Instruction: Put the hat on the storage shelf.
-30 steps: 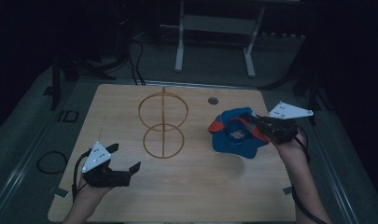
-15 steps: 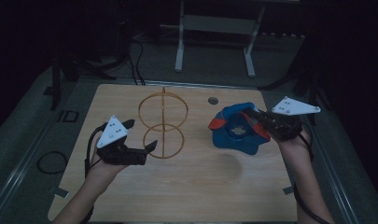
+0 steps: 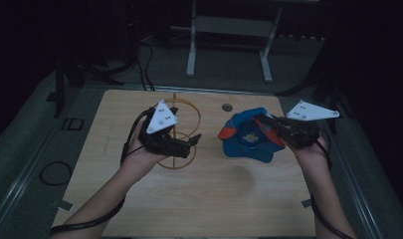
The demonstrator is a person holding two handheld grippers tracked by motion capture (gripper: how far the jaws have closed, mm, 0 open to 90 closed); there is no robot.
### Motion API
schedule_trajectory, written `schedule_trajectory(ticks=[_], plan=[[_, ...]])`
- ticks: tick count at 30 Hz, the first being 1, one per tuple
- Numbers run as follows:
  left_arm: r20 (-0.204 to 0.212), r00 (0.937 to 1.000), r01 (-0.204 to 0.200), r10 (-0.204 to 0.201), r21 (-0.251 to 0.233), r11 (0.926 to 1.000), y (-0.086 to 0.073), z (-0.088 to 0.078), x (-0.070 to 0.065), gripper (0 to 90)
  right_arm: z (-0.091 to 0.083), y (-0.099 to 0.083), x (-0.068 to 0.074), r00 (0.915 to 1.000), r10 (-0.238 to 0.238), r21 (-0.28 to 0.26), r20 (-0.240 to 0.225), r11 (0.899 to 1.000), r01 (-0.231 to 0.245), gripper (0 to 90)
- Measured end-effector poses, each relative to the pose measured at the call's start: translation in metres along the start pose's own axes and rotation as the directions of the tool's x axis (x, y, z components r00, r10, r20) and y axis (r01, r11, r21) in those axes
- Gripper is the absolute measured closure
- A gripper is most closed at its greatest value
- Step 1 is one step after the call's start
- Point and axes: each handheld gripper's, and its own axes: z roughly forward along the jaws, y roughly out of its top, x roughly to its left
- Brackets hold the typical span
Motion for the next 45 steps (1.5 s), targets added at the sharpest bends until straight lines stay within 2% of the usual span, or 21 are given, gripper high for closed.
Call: schedule_trajectory(ticks=[6, 8, 12, 16, 20, 22, 25, 27, 29, 33, 37, 39, 41, 45], plan=[[0.049, 0.9980, -0.040, 0.040, -0.003, 0.9992, 0.019, 0.025, -0.015, 6.9, 0.000, -0.001, 0.002, 0.9999, 0.008, -0.009, -0.014, 1.000, -0.008, 88.4], [0.079, 0.9946, -0.067, 0.068, -0.006, 0.9977, 0.026, 0.034, -0.021, 12.1, 0.000, -0.001, 0.003, 0.9997, 0.007, -0.016, -0.022, 1.000, -0.007, 88.4], [0.090, 0.9921, -0.088, 0.088, -0.005, 0.9961, 0.036, 0.049, -0.031, 14.8, 0.000, -0.002, 0.006, 0.9994, 0.009, -0.021, -0.034, 1.000, -0.010, 88.4], [0.104, 0.9905, -0.090, 0.090, 0.002, 0.9959, 0.041, 0.064, -0.036, 16.0, -0.001, -0.001, 0.008, 0.9991, 0.011, -0.028, -0.042, 1.000, -0.013, 88.4], [0.123, 0.9882, -0.092, 0.091, 0.003, 0.9957, 0.044, 0.077, -0.040, 24.7, 0.000, 0.000, 0.010, 0.9986, 0.009, -0.027, -0.053, 1.000, -0.010, 88.4], [0.136, 0.9840, -0.120, 0.115, 0.027, 0.9924, 0.045, 0.088, -0.044, 27.6, 0.002, 0.000, 0.013, 0.9983, -0.001, -0.025, -0.058, 1.000, -0.001, 88.3], [0.119, 0.9848, -0.136, 0.127, 0.077, 0.9877, 0.046, 0.099, -0.049, 37.0, 0.004, 0.000, 0.016, 0.9981, -0.004, -0.021, -0.062, 1.000, 0.003, 88.3], [0.122, 0.9857, -0.127, 0.117, 0.080, 0.9887, 0.046, 0.103, -0.049, 44.8, 0.004, 0.000, 0.016, 0.9980, -0.004, -0.024, -0.063, 1.000, 0.003, 88.3], [0.123, 0.9874, -0.111, 0.100, 0.086, 0.9901, 0.047, 0.107, -0.049, 47.8, 0.003, 0.000, 0.017, 0.9979, -0.008, -0.026, -0.065, 1.000, 0.006, 88.3], [0.125, 0.9872, -0.112, 0.099, 0.100, 0.9887, 0.050, 0.113, -0.050, 59.7, 0.001, 0.000, 0.020, 0.9977, -0.010, -0.031, -0.067, 0.999, 0.008, 88.3], [0.118, 0.9881, -0.114, 0.098, 0.135, 0.9842, 0.053, 0.118, -0.052, 78.6, 0.001, -0.001, 0.021, 0.9976, -0.012, -0.026, -0.068, 1.000, 0.010, 88.3], [0.101, 0.9889, -0.123, 0.109, 0.144, 0.9819, 0.054, 0.120, -0.054, 86.4, 0.001, -0.003, 0.021, 0.9977, -0.009, -0.026, -0.068, 1.000, 0.007, 88.3], [0.086, 0.9886, -0.135, 0.123, 0.148, 0.9797, 0.055, 0.122, -0.055, 88.1, 0.001, -0.005, 0.022, 0.9974, -0.007, -0.026, -0.072, 1.000, 0.005, 88.3], [0.054, 0.9899, -0.137, 0.131, 0.133, 0.9816, 0.055, 0.123, -0.056, 88.6, 0.002, -0.008, 0.025, 0.9966, 0.002, -0.033, -0.083, 0.999, -0.005, 88.2]])
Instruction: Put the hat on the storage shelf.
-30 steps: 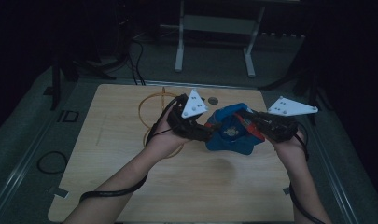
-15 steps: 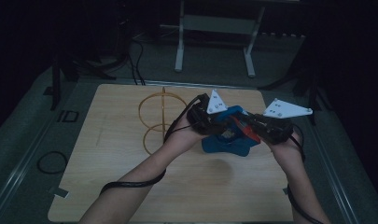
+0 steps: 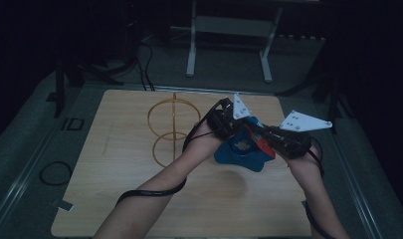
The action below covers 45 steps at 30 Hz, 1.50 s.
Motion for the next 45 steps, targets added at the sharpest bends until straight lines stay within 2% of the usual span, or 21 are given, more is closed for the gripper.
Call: schedule_trajectory(ticks=[4, 8, 17, 20, 23, 25, 27, 29, 30, 32, 33, 34, 36, 37, 38, 39, 40, 41, 42, 44, 45], plan=[[-0.007, 0.9999, -0.011, 0.011, -0.006, 0.9999, 0.001, -0.001, 0.001, 88.9, 0.001, -0.001, 0.005, 0.9999, 0.010, -0.002, -0.006, 1.000, -0.010, 88.1], [-0.008, 0.9999, -0.013, 0.012, -0.033, 0.9994, 0.001, -0.003, 0.002, 88.9, 0.001, 0.000, 0.013, 0.9998, 0.013, 0.001, 0.012, 1.000, -0.013, 87.4], [0.013, 0.9996, -0.024, 0.025, -0.097, 0.9950, -0.005, -0.013, 0.008, 89.0, -0.013, 0.002, 0.024, 0.9993, -0.005, -0.052, -0.038, 0.999, 0.003, 74.6], [0.044, 0.9979, -0.040, 0.046, -0.143, 0.9889, -0.009, -0.019, 0.011, 88.9, -0.032, 0.000, 0.027, 0.9967, -0.007, -0.120, -0.081, 0.993, -0.003, 66.8], [0.093, 0.9947, -0.027, 0.044, -0.177, 0.9839, -0.015, -0.022, 0.015, 88.9, -0.042, -0.002, 0.026, 0.9965, 0.000, -0.143, -0.084, 0.990, -0.012, 63.0], [0.104, 0.9932, -0.031, 0.052, -0.191, 0.9812, -0.018, -0.023, 0.016, 88.9, -0.046, -0.004, 0.024, 0.9970, 0.007, -0.149, -0.077, 0.989, -0.018, 60.1], [0.113, 0.9914, -0.041, 0.067, -0.221, 0.9744, -0.022, -0.026, 0.019, 88.9, -0.049, -0.008, 0.022, 0.9977, 0.005, -0.147, -0.068, 0.989, -0.015, 56.8], [0.144, 0.9855, -0.050, 0.090, -0.260, 0.9644, -0.026, -0.030, 0.024, 88.9, -0.051, -0.010, 0.020, 0.9986, 0.015, -0.148, -0.051, 0.989, -0.022, 52.9], [0.136, 0.9856, -0.061, 0.100, -0.266, 0.9620, -0.028, -0.032, 0.026, 88.9, -0.052, -0.012, 0.019, 0.9985, 0.021, -0.154, -0.050, 0.988, -0.029, 52.1], [0.165, 0.9782, -0.071, 0.126, -0.304, 0.9501, -0.031, -0.036, 0.030, 88.9, -0.053, -0.015, 0.016, 0.9979, 0.024, -0.151, -0.061, 0.988, -0.033, 47.8], [0.170, 0.9734, -0.091, 0.154, -0.326, 0.9410, -0.033, -0.038, 0.031, 88.8, -0.052, -0.017, 0.015, 0.9973, 0.026, -0.152, -0.069, 0.988, -0.036, 47.5], [0.194, 0.9624, -0.109, 0.190, -0.365, 0.9246, -0.036, -0.040, 0.033, 88.8, -0.052, -0.018, 0.014, 0.9967, 0.029, -0.154, -0.075, 0.987, -0.041, 47.1], [0.190, 0.9545, -0.139, 0.230, -0.398, 0.9066, -0.038, -0.044, 0.034, 88.8, -0.051, -0.021, 0.013, 0.9950, 0.032, -0.148, -0.094, 0.988, -0.046, 47.2], [0.201, 0.9470, -0.147, 0.251, -0.424, 0.8937, -0.039, -0.046, 0.035, 88.7, -0.049, -0.023, 0.013, 0.9951, 0.024, -0.141, -0.096, 0.989, -0.038, 47.3], [0.197, 0.9438, -0.157, 0.266, -0.440, 0.8844, -0.040, -0.047, 0.036, 88.7, -0.048, -0.024, 0.013, 0.9947, 0.019, -0.133, -0.101, 0.991, -0.032, 47.4], [0.200, 0.9402, -0.164, 0.276, -0.445, 0.8804, -0.040, -0.048, 0.037, 88.7, -0.047, -0.025, 0.013, 0.9934, 0.022, -0.129, -0.113, 0.991, -0.037, 48.1], [0.210, 0.9357, -0.162, 0.283, -0.459, 0.8736, -0.041, -0.049, 0.038, 88.7, -0.046, -0.025, 0.012, 0.9920, 0.024, -0.125, -0.124, 0.991, -0.039, 48.6], [0.215, 0.9313, -0.162, 0.294, -0.479, 0.8626, -0.041, -0.050, 0.039, 88.7, -0.045, -0.026, 0.012, 0.9908, 0.022, -0.124, -0.133, 0.992, -0.038, 49.5], [0.232, 0.9257, -0.154, 0.299, -0.490, 0.8581, -0.042, -0.051, 0.040, 88.7, -0.045, -0.026, 0.012, 0.9891, 0.019, -0.123, -0.146, 0.992, -0.037, 50.7], [0.253, 0.9133, -0.148, 0.319, -0.523, 0.8392, -0.043, -0.054, 0.042, 88.7, -0.044, -0.027, 0.014, 0.9864, 0.016, -0.127, -0.164, 0.991, -0.037, 51.8], [0.277, 0.9027, -0.137, 0.329, -0.539, 0.8312, -0.043, -0.054, 0.043, 88.7, -0.044, -0.027, 0.014, 0.9849, 0.017, -0.128, -0.172, 0.991, -0.039, 51.9]])
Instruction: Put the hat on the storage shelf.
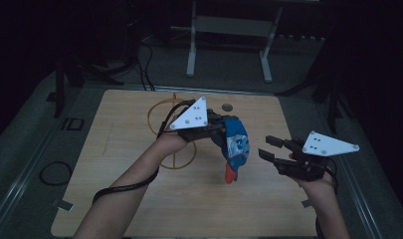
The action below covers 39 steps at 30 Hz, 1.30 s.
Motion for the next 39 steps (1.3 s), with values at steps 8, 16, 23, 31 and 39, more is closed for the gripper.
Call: schedule_trajectory(ticks=[8, 16, 23, 31, 39], plan=[[0.198, 0.9799, -0.008, 0.026, -0.094, 0.9955, 0.002, 0.002, -0.003, 88.5, 0.002, -0.004, 0.011, 0.9989, 0.003, -0.013, -0.048, 1.000, -0.003, 54.7], [0.247, 0.9686, 0.013, 0.028, -0.165, 0.9861, 0.005, 0.012, -0.009, 88.5, 0.011, -0.014, 0.027, 0.9950, 0.013, -0.014, -0.099, 1.000, -0.014, 49.9], [0.273, 0.9617, 0.033, 0.024, -0.203, 0.9785, 0.008, 0.021, -0.014, 88.5, 0.026, -0.022, 0.030, 0.9911, 0.064, -0.018, -0.116, 0.998, -0.067, 47.5], [0.256, 0.9665, 0.038, 0.012, -0.187, 0.9815, 0.004, 0.021, -0.011, 88.4, 0.037, -0.019, 0.031, 0.9968, 0.041, -0.012, -0.068, 0.999, -0.042, 72.0], [0.214, 0.9768, 0.058, -0.019, -0.179, 0.9821, -0.001, 0.008, -0.004, 88.3, 0.031, -0.014, 0.030, 0.9993, 0.035, -0.029, 0.015, 0.999, -0.034, 90.0]])
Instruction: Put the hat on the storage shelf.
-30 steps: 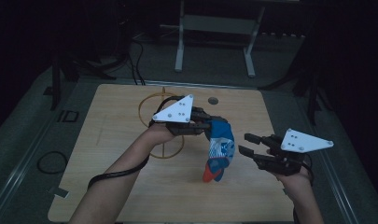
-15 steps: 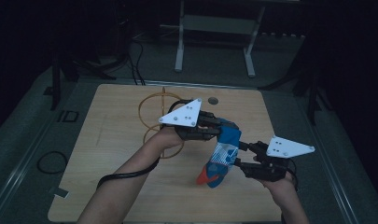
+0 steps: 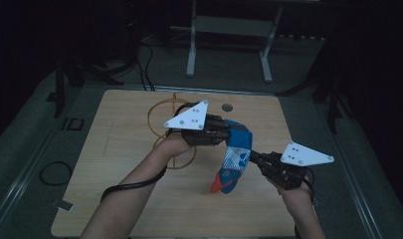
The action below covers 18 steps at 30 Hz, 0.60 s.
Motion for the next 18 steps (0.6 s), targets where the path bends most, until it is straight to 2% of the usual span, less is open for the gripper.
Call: schedule_trajectory(ticks=[3, 9, 15, 18], plan=[[-0.003, 1.0000, -0.001, 0.001, 0.023, 0.9997, -0.001, -0.006, -0.001, 88.3, -0.004, 0.001, -0.003, 0.9999, 0.005, -0.006, 0.016, 1.000, -0.005, 90.0], [-0.012, 0.9999, -0.007, 0.008, 0.082, 0.9966, -0.001, -0.016, -0.003, 88.2, -0.014, 0.006, -0.010, 0.9996, 0.018, -0.026, 0.020, 1.000, -0.017, 90.0], [-0.023, 0.9996, -0.009, 0.013, 0.138, 0.9904, -0.006, -0.021, -0.005, 87.9, -0.020, 0.015, -0.016, 0.9993, 0.004, -0.025, 0.037, 1.000, -0.003, 90.0], [-0.035, 0.9991, -0.019, 0.026, 0.177, 0.9840, -0.009, -0.021, -0.008, 83.8, -0.021, 0.021, -0.018, 0.9989, -0.010, -0.019, 0.046, 1.000, 0.011, 90.0]])
